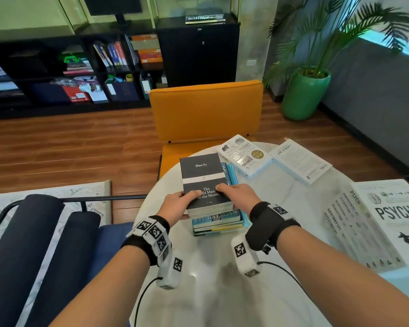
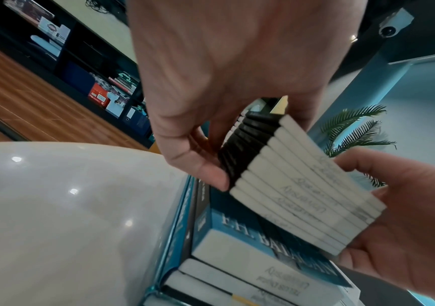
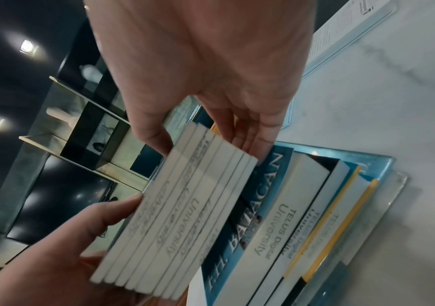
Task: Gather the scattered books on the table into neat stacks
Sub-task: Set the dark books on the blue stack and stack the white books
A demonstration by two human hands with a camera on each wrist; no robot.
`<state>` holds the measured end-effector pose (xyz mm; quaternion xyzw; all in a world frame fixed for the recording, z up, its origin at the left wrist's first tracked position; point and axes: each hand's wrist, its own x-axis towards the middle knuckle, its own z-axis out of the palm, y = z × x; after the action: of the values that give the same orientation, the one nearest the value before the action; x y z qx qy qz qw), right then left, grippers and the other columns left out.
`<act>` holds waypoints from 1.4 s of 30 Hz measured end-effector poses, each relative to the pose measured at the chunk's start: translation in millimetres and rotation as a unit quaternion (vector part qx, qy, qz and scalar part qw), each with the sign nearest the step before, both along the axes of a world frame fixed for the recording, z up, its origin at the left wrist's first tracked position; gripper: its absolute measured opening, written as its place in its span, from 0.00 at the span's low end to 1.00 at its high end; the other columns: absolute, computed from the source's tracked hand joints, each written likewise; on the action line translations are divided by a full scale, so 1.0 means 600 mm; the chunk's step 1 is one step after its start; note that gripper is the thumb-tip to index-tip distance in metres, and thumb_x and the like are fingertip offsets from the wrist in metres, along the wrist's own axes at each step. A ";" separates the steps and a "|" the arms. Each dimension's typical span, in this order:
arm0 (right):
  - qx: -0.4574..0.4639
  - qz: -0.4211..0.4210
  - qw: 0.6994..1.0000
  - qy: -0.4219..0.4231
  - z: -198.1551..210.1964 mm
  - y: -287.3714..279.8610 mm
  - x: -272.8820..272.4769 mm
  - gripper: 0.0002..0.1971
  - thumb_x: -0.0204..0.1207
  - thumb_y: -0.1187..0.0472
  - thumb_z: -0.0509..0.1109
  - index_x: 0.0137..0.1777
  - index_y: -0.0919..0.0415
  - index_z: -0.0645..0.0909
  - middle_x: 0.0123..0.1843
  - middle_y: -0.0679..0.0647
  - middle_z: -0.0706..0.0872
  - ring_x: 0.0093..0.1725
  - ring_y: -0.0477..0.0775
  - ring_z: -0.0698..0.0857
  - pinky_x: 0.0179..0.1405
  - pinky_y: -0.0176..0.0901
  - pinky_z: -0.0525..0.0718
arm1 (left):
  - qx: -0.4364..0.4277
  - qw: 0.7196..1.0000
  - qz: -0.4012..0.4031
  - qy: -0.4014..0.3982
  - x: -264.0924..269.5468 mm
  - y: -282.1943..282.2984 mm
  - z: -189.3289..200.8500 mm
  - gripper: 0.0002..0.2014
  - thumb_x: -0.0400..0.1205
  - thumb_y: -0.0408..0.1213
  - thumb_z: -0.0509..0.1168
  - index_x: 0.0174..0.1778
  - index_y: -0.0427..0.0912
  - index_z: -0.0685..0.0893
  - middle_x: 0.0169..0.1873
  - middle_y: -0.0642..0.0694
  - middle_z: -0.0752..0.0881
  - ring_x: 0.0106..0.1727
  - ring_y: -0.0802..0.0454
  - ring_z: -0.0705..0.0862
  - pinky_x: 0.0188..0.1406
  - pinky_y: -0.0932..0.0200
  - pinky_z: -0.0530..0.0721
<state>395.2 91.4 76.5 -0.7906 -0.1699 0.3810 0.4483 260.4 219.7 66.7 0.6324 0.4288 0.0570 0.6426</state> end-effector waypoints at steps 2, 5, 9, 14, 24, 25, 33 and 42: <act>-0.017 0.002 1.000 -0.009 -0.005 0.003 0.001 0.15 0.75 0.45 0.68 0.37 0.56 0.83 0.39 0.51 0.87 0.42 0.52 0.86 0.46 0.46 0.83 | -0.013 1.000 0.001 0.003 0.003 -0.001 -0.005 0.15 0.80 0.45 0.70 0.57 0.39 0.85 0.53 0.42 0.89 0.50 0.51 0.86 0.40 0.59 0.86; -0.033 -0.010 0.999 -0.012 -0.015 0.003 0.002 0.15 0.75 0.44 0.68 0.40 0.57 0.83 0.40 0.51 0.87 0.41 0.50 0.84 0.41 0.42 0.81 | -0.018 1.000 -0.005 0.013 0.005 -0.002 -0.011 0.16 0.80 0.45 0.69 0.59 0.38 0.85 0.54 0.42 0.89 0.51 0.51 0.86 0.42 0.58 0.86; -0.058 -0.007 0.998 -0.029 -0.024 0.003 0.000 0.20 0.74 0.43 0.67 0.48 0.61 0.84 0.43 0.52 0.88 0.45 0.51 0.85 0.45 0.43 0.83 | -0.023 1.000 -0.003 0.008 0.006 -0.004 -0.019 0.18 0.80 0.44 0.70 0.61 0.36 0.85 0.56 0.40 0.89 0.49 0.52 0.87 0.43 0.58 0.87; -0.080 -0.004 0.995 -0.051 -0.028 0.004 -0.006 0.23 0.75 0.40 0.65 0.52 0.61 0.84 0.45 0.53 0.88 0.43 0.48 0.84 0.41 0.40 0.81 | -0.011 1.000 -0.023 0.002 0.005 -0.011 -0.016 0.21 0.82 0.49 0.66 0.67 0.40 0.82 0.57 0.43 0.88 0.48 0.56 0.87 0.39 0.62 0.86; -0.050 0.103 0.981 -0.159 -0.034 -0.069 -0.011 0.11 0.83 0.64 0.57 0.59 0.62 0.80 0.55 0.53 0.84 0.48 0.51 0.83 0.42 0.31 0.81 | 0.230 0.945 -0.225 0.054 -0.061 -0.005 -0.060 0.36 0.63 0.54 0.82 0.67 0.57 0.78 0.57 0.49 0.84 0.54 0.56 0.81 0.47 0.67 0.78; -0.040 0.130 0.975 -0.173 -0.039 -0.075 -0.015 0.15 0.80 0.65 0.60 0.62 0.59 0.83 0.52 0.50 0.83 0.48 0.49 0.83 0.42 0.26 0.80 | 0.259 0.939 -0.214 0.072 -0.058 -0.009 -0.064 0.36 0.63 0.51 0.82 0.67 0.56 0.78 0.56 0.47 0.82 0.51 0.55 0.80 0.45 0.67 0.78; -0.043 0.094 0.965 -0.241 -0.070 -0.078 -0.035 0.20 0.73 0.62 0.75 0.65 0.49 0.84 0.53 0.49 0.73 0.51 0.48 0.81 0.63 0.46 0.84 | 0.337 0.922 -0.151 0.118 -0.042 -0.023 -0.067 0.23 0.69 0.44 0.80 0.59 0.48 0.85 0.50 0.46 0.81 0.46 0.53 0.80 0.44 0.62 0.75; -0.023 0.082 0.961 -0.262 -0.065 -0.083 -0.037 0.16 0.74 0.62 0.75 0.63 0.56 0.86 0.48 0.47 0.73 0.34 0.33 0.74 0.48 0.29 0.76 | 0.340 0.925 -0.124 0.116 -0.046 -0.028 -0.065 0.19 0.68 0.42 0.81 0.54 0.47 0.88 0.47 0.44 0.84 0.46 0.50 0.81 0.44 0.59 0.76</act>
<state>373.2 41.4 37.4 -0.8561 -0.3371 0.1998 0.3370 232.7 203.0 27.6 0.8632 0.3738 0.0454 0.3364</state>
